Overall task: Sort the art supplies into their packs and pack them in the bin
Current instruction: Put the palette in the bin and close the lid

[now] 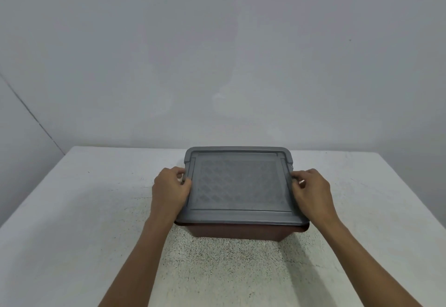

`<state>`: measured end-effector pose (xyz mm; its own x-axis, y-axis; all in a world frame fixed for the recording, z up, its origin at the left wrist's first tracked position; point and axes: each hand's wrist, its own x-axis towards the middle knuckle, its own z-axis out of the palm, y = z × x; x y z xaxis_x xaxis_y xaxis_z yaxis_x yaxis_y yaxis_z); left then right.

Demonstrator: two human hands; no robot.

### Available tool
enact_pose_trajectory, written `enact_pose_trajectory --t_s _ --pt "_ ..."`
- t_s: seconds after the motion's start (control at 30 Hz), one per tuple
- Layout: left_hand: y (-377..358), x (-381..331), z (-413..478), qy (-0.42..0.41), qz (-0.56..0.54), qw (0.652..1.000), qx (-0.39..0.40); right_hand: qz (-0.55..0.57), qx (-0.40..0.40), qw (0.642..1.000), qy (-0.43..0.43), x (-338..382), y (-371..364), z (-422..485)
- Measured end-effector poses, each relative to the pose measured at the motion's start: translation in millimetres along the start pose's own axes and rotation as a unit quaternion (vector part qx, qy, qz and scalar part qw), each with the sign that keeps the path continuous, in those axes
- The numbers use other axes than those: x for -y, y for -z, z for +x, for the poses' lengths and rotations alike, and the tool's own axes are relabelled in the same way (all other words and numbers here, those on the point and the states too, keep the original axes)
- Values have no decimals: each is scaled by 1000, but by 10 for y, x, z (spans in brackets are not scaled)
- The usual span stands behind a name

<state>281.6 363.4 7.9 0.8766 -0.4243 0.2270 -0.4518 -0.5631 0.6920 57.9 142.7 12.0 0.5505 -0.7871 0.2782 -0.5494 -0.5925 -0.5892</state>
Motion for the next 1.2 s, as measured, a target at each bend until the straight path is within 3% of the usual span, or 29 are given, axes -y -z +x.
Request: enact_pose_trajectory --t_s 0.4,0.53,0.73,0.93,1.2 --pt "-106 48 -72 -50 141 989 -3 -85 -18 995 49 1 -80 -173" --pt "-126 -53 -45 -37 169 984 50 -112 -32 993 30 -2 -105 -179" --pt "-224 -209 15 -158 241 948 137 -125 -57 990 14 8 -122 -208" --pt "-523 -436 41 -260 223 926 159 -28 -26 999 -35 -24 -121 -196" --pt "-917 -867 97 -314 223 892 238 103 8 993 -63 -45 -119 -175"
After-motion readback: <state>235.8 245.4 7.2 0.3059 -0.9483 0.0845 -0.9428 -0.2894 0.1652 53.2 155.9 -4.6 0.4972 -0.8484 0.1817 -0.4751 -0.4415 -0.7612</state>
